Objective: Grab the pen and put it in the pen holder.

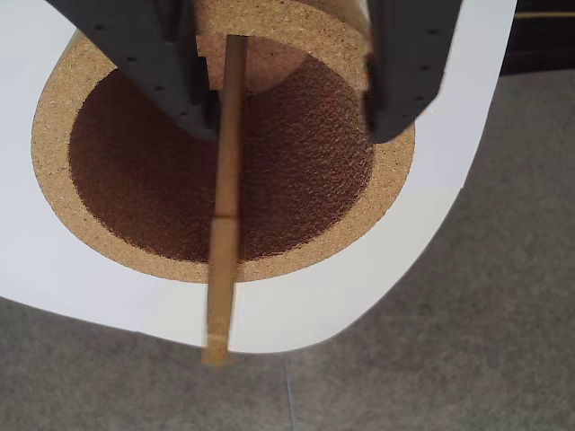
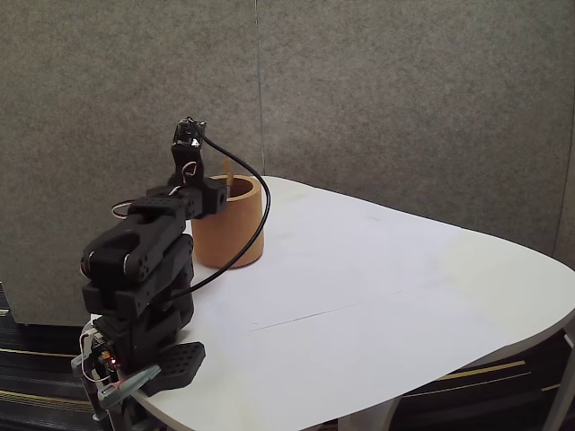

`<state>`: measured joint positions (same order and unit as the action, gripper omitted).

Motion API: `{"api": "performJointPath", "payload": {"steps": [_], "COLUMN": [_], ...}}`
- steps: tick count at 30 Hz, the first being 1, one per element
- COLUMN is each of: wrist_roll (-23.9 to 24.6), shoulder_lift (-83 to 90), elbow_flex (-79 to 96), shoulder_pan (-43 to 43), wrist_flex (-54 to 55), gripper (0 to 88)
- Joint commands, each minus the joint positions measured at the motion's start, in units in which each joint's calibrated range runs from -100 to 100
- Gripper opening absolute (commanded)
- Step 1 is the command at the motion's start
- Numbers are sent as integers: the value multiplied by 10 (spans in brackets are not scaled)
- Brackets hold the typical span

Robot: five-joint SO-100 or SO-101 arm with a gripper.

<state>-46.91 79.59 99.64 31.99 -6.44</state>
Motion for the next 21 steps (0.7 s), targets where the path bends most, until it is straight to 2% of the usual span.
{"api": "performJointPath", "payload": {"steps": [1,21], "wrist_roll": [0,0], "shoulder_lift": [-3,-3], "elbow_flex": [4,-65], "shoulder_pan": [0,-2], "wrist_flex": [3,38], "gripper": [297,296]}}
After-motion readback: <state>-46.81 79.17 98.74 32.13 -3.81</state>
